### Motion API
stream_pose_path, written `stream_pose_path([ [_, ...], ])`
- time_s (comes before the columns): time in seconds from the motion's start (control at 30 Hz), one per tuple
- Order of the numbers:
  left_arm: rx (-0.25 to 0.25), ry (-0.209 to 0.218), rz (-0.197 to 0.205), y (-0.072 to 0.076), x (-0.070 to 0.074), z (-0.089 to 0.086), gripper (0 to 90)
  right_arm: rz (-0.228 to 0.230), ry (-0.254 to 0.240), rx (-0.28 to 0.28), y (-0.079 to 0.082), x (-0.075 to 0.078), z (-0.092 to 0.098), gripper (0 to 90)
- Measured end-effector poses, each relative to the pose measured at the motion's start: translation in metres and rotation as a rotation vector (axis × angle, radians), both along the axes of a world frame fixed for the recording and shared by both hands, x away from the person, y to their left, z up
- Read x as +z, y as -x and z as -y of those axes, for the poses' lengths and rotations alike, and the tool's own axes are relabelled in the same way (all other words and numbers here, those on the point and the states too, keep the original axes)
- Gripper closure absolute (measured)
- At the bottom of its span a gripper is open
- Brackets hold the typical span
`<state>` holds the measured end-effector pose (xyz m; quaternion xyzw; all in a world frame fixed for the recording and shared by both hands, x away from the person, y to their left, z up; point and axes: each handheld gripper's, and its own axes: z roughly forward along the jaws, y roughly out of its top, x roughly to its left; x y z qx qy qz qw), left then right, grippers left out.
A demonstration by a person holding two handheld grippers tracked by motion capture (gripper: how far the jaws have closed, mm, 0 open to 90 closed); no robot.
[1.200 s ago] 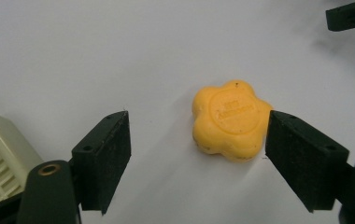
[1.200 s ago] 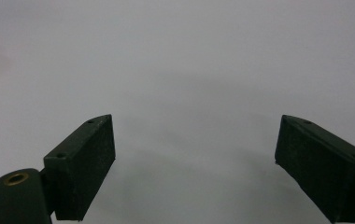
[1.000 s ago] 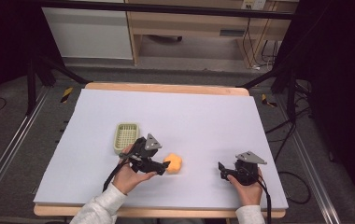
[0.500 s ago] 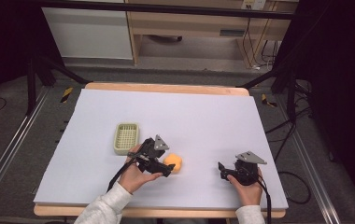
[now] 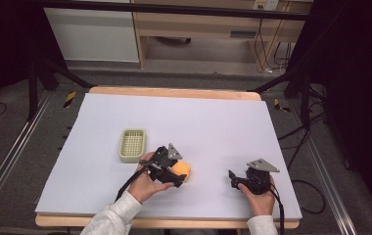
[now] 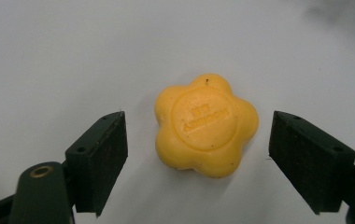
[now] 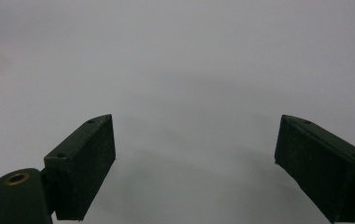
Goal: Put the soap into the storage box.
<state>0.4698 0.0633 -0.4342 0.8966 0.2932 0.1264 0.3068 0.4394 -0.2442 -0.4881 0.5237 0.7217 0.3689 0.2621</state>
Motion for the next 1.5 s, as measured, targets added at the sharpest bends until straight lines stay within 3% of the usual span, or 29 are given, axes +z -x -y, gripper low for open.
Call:
stream_pose_path([
  [0.73, -0.028, -0.065, -0.036, -0.009, -0.013, 0.01, 20.6, 0.005, 0.01, -0.001, -0.001, -0.001, 0.0, 12.5],
  [1.5, -0.044, -0.099, -0.071, -0.016, -0.024, 0.02, 24.3, -0.001, -0.005, -0.005, 0.0, 0.0, 0.0, 12.5],
])
